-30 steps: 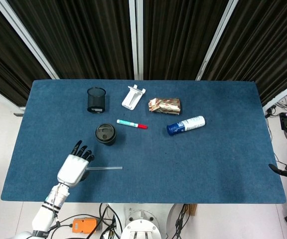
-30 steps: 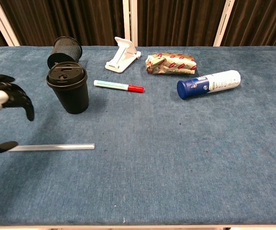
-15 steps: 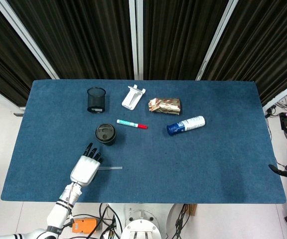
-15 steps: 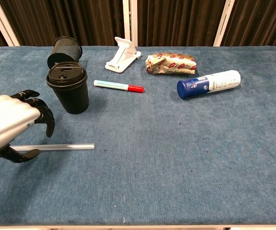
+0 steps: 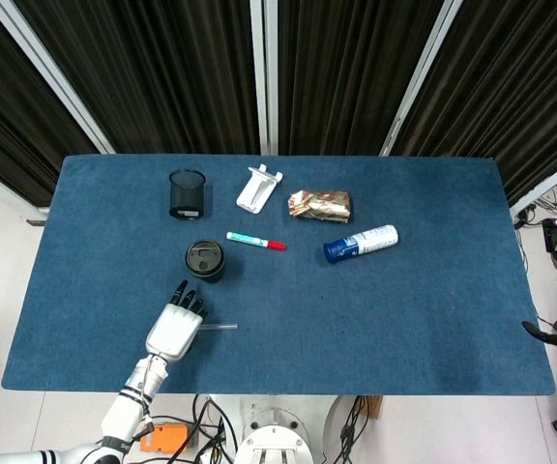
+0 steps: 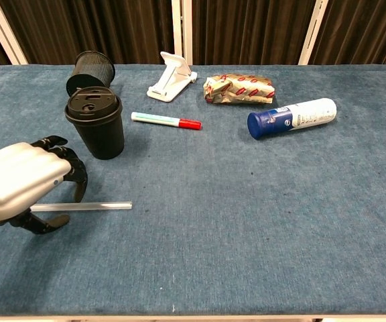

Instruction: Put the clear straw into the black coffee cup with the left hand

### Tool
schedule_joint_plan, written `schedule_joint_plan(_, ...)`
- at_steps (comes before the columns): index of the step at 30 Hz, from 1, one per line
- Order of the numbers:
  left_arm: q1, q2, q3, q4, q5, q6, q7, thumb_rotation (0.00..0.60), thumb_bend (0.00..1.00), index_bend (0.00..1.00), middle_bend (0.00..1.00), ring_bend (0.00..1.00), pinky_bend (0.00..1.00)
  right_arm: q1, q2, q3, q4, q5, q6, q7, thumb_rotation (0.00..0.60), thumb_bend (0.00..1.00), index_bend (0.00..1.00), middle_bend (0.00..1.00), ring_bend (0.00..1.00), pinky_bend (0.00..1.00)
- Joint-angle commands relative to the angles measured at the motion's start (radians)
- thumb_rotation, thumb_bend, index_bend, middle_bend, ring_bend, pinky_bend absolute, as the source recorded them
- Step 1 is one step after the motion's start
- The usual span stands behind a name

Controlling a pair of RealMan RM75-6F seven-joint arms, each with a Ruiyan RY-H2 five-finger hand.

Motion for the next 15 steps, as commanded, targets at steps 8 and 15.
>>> schedule_joint_plan(8, -0.011, -0.002, 0.005, 0.007, -0.024, 0.004, -0.012, 0.600, 0.31, 0.48, 0.30, 0.16, 0.00, 0.001, -0.004, -0.002, 0.005, 0.000, -0.006, 0.003, 0.600, 0.13, 0.00, 0.07, 0.00, 0.02)
schedule_joint_plan(15, -0.017, 0.000, 0.008, 0.015, -0.029, 0.010, -0.033, 0.600, 0.36, 0.53, 0.30, 0.15, 0.00, 0.001, -0.005, -0.002, 0.005, 0.001, -0.007, 0.003, 0.600, 0.13, 0.00, 0.07, 0.00, 0.02)
